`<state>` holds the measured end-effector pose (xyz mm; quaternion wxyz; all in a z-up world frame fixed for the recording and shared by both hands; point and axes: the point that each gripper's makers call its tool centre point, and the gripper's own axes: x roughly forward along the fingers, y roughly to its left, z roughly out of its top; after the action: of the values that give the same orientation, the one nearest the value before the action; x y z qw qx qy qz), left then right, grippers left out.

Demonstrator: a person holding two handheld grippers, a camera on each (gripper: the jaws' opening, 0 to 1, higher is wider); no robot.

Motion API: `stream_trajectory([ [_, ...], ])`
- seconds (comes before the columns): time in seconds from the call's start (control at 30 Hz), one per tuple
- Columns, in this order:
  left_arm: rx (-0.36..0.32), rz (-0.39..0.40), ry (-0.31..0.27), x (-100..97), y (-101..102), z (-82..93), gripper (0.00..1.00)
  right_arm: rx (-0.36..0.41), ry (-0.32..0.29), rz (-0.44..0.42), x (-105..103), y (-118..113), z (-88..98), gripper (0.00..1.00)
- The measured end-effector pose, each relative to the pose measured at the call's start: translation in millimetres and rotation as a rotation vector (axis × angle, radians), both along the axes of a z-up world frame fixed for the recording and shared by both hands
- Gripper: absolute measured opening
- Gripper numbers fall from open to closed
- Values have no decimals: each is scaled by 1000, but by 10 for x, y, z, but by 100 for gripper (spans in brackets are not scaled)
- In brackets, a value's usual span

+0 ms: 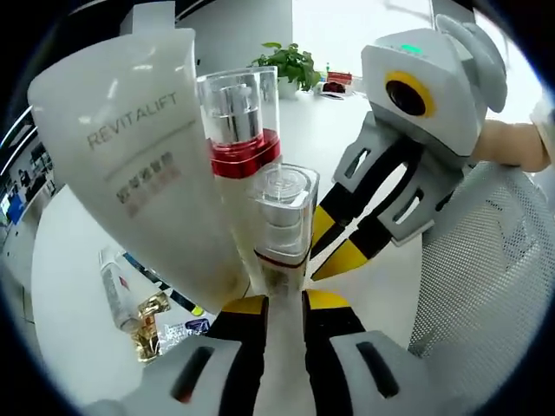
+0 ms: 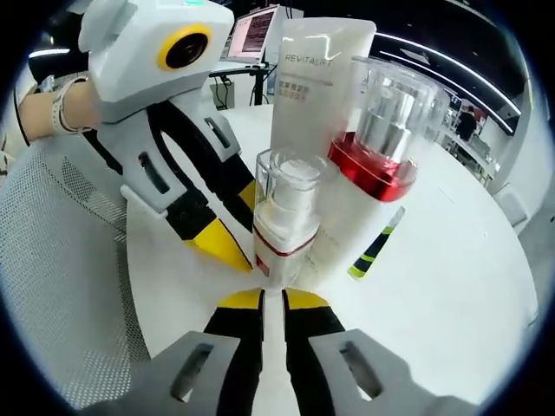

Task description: Arrange the skincare products in the storage area until every visible bottle or jar stands upright without overlapping.

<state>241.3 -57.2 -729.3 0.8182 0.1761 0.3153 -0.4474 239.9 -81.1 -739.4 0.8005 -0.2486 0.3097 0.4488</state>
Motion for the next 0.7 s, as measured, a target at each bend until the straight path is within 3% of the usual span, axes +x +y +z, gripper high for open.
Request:
stream_trajectory([
  [0.4,10,-18,-12,-43,23,57,14,4,-15,13,-34,19,47,9],
  [0.7,43,-47,-19,-100,171,178,16,5,-25,11,-17,9,83,10],
])
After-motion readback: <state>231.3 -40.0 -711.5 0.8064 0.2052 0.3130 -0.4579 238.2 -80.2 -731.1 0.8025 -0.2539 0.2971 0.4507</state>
